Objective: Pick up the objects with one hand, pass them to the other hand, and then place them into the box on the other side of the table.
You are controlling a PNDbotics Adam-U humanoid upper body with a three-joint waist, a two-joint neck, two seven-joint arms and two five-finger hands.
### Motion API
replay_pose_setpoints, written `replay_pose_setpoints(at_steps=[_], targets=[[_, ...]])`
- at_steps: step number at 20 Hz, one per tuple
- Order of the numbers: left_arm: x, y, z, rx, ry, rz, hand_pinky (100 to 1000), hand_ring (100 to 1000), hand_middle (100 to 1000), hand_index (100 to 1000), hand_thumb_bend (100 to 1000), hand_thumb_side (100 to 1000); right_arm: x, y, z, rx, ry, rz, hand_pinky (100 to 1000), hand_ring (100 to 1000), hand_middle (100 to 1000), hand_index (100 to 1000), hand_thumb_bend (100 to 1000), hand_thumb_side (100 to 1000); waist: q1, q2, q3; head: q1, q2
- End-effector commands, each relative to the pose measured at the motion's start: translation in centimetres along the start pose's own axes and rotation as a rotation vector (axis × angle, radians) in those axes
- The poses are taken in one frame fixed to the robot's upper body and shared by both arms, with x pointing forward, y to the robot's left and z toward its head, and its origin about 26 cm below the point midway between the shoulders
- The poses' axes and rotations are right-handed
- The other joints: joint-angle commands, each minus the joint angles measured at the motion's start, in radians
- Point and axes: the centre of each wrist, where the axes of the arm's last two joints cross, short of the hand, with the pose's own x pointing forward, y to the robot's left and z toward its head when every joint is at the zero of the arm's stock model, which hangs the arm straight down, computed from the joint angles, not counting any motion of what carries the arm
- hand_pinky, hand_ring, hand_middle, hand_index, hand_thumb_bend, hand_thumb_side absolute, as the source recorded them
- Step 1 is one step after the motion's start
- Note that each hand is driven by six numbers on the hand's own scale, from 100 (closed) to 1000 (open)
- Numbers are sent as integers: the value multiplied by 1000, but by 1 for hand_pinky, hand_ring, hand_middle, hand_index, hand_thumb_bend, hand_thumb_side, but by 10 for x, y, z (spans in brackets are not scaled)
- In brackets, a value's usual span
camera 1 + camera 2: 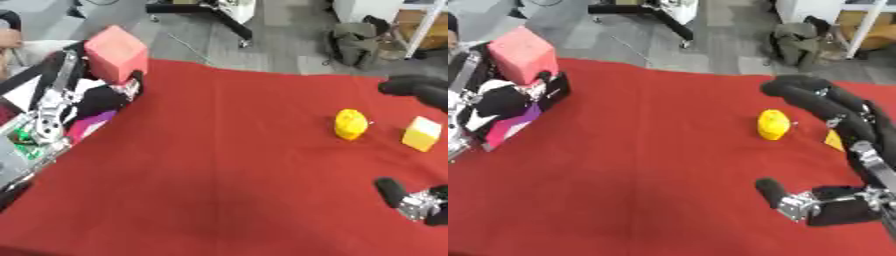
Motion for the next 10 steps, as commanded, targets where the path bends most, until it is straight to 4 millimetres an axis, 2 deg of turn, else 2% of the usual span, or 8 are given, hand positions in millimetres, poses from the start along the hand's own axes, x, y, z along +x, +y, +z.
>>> replay_pose_setpoints(at_steps=[1,2,6,7,10], targets=[[-20,30,-17,190,91,-160,689,613,615,768,380,100,1,-3,-1,21,-10,4,879,841,848,985,214,350,6,-13,-6,33,-30],[-30,31,-18,215,125,-200,673,610,616,811,450,100,1,-3,-1,23,-9,1,880,840,847,985,207,353,6,-12,-9,40,-34],[-68,29,-21,307,259,-353,653,608,621,889,529,103,2,0,0,29,-3,-13,890,840,842,984,180,367,6,-7,-20,66,-50],[-78,29,-20,328,292,-387,656,615,629,922,564,157,2,0,0,29,-1,-17,892,839,839,984,170,372,6,-5,-22,72,-56],[-104,25,-21,390,389,-470,671,622,637,921,531,210,3,1,1,31,4,-24,895,838,838,984,154,382,4,1,-26,79,-74]])
